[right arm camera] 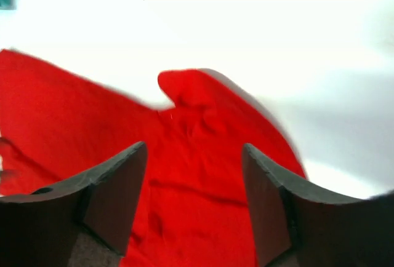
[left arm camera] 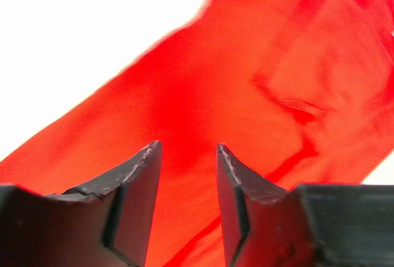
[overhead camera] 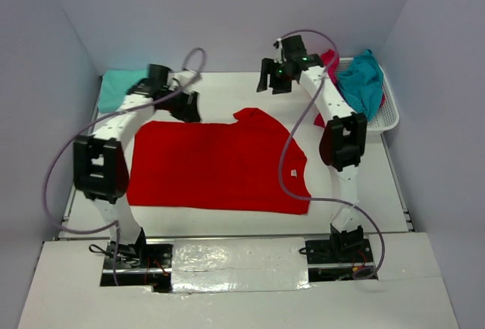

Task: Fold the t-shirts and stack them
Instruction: Grap the side of the flattened tshirt furthest away from the robot with both arms

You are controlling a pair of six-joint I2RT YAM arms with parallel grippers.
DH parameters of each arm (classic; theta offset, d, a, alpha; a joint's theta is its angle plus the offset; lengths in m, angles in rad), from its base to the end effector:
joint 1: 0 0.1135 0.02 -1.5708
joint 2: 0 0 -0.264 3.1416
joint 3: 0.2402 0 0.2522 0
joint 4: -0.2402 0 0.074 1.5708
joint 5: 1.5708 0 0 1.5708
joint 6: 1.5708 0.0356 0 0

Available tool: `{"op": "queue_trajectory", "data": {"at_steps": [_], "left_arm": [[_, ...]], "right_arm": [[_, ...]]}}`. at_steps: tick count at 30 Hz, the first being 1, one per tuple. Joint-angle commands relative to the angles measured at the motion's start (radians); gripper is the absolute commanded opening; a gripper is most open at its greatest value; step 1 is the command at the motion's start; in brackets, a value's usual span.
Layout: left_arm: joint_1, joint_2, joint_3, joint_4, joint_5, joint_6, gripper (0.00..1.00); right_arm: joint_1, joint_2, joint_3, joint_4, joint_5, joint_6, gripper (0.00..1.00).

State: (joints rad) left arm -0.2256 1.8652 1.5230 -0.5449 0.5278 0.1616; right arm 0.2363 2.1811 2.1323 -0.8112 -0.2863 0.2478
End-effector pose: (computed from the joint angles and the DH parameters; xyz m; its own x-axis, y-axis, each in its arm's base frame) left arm 0.3992 -0.1100 0.2593 -0.6648 0.2952 -0.6863 0.6183 0.7329 -0.2837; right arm 0.4735 0.1244 0.2959 -0.8133 0.0462 -0.5800 -0.2107 0.9059 0.3675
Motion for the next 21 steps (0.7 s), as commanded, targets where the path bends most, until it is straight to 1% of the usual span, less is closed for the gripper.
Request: {"op": "queue_trajectory", "data": {"at_steps": [1,2,3,4,5,6,8,9,10,12,13,14,16,17,19,20,21], "left_arm": [[0.211,-0.113,-0.053,-0.032,-0.086,-0.066,0.52],[0.262,-0.121,-0.073,-0.008,-0.106,-0.071,0.55],[0.346,-0.126,-0.092,0.006,-0.129,-0.077,0.64],[0.386,-0.12,-0.118,0.017,-0.156,-0.07,0.67],[0.416,-0.109,-0.126,0.028,-0.172,-0.056,0.7],[0.466,-0.1,-0.133,0.039,-0.189,-0.044,0.73],[0.5,-0.054,-0.147,0.069,-0.227,-0.011,0.77],[0.525,-0.01,-0.143,0.069,-0.226,0.005,0.78],[0.534,0.017,-0.112,0.059,-0.212,0.013,0.83],[0.549,0.086,-0.081,0.042,-0.21,0.012,0.83],[0.552,0.1,-0.07,0.049,-0.209,0.01,0.83],[0.552,0.11,-0.07,0.062,-0.206,0.009,0.83],[0.552,0.14,-0.063,0.074,-0.169,0.012,0.83],[0.549,0.149,-0.06,0.072,-0.151,0.015,0.83],[0.545,0.172,-0.058,0.06,-0.123,0.029,0.82],[0.543,0.179,-0.064,0.053,-0.094,0.047,0.81],[0.542,0.177,-0.072,0.049,-0.083,0.052,0.81]], "right_arm": [[0.041,0.159,0.147,-0.129,0.082,-0.007,0.7],[0.046,0.216,0.19,-0.12,0.091,0.004,0.78],[0.054,0.238,0.205,-0.093,0.096,0.022,0.82],[0.058,0.258,0.215,-0.073,0.096,0.025,0.84],[0.064,0.285,0.228,-0.054,0.104,0.028,0.94],[0.072,0.296,0.23,-0.036,0.119,0.028,0.96],[0.104,0.337,0.256,0.007,0.136,0.002,0.99],[0.115,0.354,0.274,-0.002,0.131,-0.008,0.99],[0.133,0.371,0.316,-0.019,0.128,-0.025,0.98],[0.15,0.379,0.31,-0.037,0.153,-0.03,0.91],[0.155,0.367,0.238,-0.026,0.165,-0.03,0.85],[0.161,0.344,0.188,-0.008,0.177,-0.019,0.65],[0.161,0.272,0.096,0.052,0.2,-0.004,0.47],[0.161,0.25,0.03,0.064,0.213,0.005,0.33],[0.161,0.201,-0.017,0.072,0.243,0.007,0.26],[0.161,0.189,-0.024,0.07,0.248,0.005,0.18],[0.161,0.175,-0.032,0.075,0.248,0.001,0.17]]}}
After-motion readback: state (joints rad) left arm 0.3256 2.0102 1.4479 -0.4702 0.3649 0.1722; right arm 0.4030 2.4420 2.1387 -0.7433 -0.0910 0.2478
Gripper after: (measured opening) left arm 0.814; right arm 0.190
